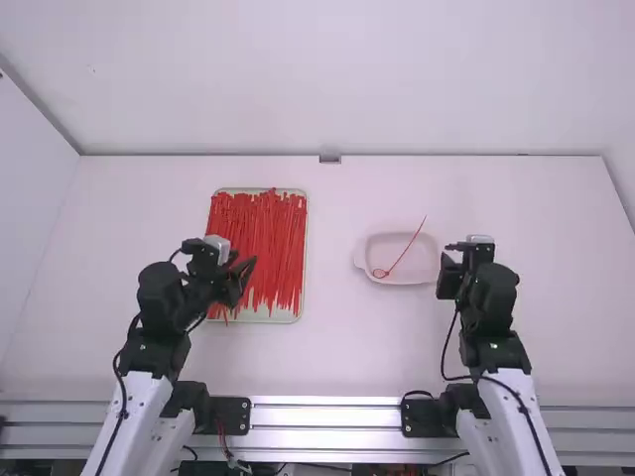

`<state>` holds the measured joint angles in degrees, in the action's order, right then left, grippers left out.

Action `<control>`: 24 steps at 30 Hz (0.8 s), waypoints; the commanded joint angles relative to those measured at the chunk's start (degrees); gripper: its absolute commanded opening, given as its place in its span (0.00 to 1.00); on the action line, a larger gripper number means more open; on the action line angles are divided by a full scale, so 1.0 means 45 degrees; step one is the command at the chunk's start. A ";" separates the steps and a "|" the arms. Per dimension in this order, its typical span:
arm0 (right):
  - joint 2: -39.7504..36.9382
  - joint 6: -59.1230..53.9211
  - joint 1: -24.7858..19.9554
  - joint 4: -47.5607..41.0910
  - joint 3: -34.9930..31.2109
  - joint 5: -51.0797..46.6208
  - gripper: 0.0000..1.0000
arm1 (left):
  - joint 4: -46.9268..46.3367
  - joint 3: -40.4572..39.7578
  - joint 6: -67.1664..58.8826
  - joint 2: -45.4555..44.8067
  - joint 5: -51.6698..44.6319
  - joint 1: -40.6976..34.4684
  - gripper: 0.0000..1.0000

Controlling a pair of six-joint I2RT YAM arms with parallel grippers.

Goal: Fasten the cable tie

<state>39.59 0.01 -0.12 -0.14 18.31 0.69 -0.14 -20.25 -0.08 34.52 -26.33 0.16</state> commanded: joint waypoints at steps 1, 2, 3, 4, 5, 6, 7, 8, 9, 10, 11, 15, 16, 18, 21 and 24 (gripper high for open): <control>-0.0741 -0.0002 0.0027 0.0032 -0.0737 -0.0153 0.36 | 0.0032 0.0704 0.0017 -0.0772 0.1413 -0.0036 0.37; -0.0901 -0.0002 0.0027 0.0032 -0.0896 -0.0153 0.35 | 0.0032 0.0861 0.0017 -0.0929 0.1571 -0.0036 0.36; -0.1293 -0.0002 0.0027 0.0032 -0.1288 -0.0153 0.32 | 0.0032 0.1250 0.0017 -0.1318 0.1959 -0.0036 0.33; -0.1602 -0.0002 0.0027 0.0032 -0.1597 -0.0153 0.29 | 0.0032 0.1554 0.0017 -0.1622 0.2263 -0.0036 0.31; -0.1905 -0.0002 0.0027 0.0032 -0.1900 -0.0153 0.27 | 0.0032 0.1850 0.0017 -0.1918 0.2559 -0.0036 0.28; -0.2202 -0.0002 0.0027 0.0032 -0.2197 -0.0153 0.25 | 0.0032 0.2139 0.0017 -0.2207 0.2848 -0.0036 0.26; -0.2348 -0.0002 0.0027 0.0032 -0.2343 -0.0153 0.24 | 0.0032 0.2281 0.0017 -0.2349 0.2990 -0.0036 0.25; -0.2705 -0.0002 0.0027 0.0032 -0.2700 -0.0153 0.21 | 0.0032 0.2625 0.0017 -0.2693 0.3335 -0.0036 0.22; -0.2915 -0.0002 0.0027 0.0032 -0.2910 -0.0153 0.19 | 0.0032 0.2826 0.0017 -0.2894 0.3535 -0.0036 0.21; -0.3188 -0.0002 0.0027 0.0032 -0.3183 -0.0153 0.17 | 0.0032 0.3086 0.0017 -0.3154 0.3795 -0.0036 0.19; -0.3322 -0.0002 0.0027 0.0032 -0.3317 -0.0153 0.16 | 0.0032 0.3212 0.0017 -0.3280 0.3921 -0.0036 0.18; -0.4332 -0.0002 0.0027 0.0032 -0.4068 -0.0153 0.08 | 0.0032 0.4148 0.0017 -0.4216 0.4858 -0.0036 0.10; -0.4568 -0.0002 0.0027 0.0032 -0.4068 -0.0153 0.06 | 0.0032 0.4363 0.0017 -0.4431 0.5072 -0.0036 0.09; -0.5024 -0.0002 0.0027 0.0032 -0.4068 -0.0153 0.03 | 0.0032 0.4500 0.0017 -0.4839 0.5480 -0.0036 0.05; -0.5563 -0.0002 0.0027 0.0032 -0.4068 -0.0153 0.00 | 0.0032 0.4500 0.0017 -0.5315 0.5850 -0.0036 0.02; -0.6119 -0.0002 0.0027 0.0032 -0.4068 -0.0153 0.00 | 0.0032 0.4500 0.0017 -0.5806 0.5850 -0.0036 0.00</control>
<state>13.54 -0.23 -0.12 0.36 0.62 0.10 0.25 -0.75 0.08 9.82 -1.74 0.16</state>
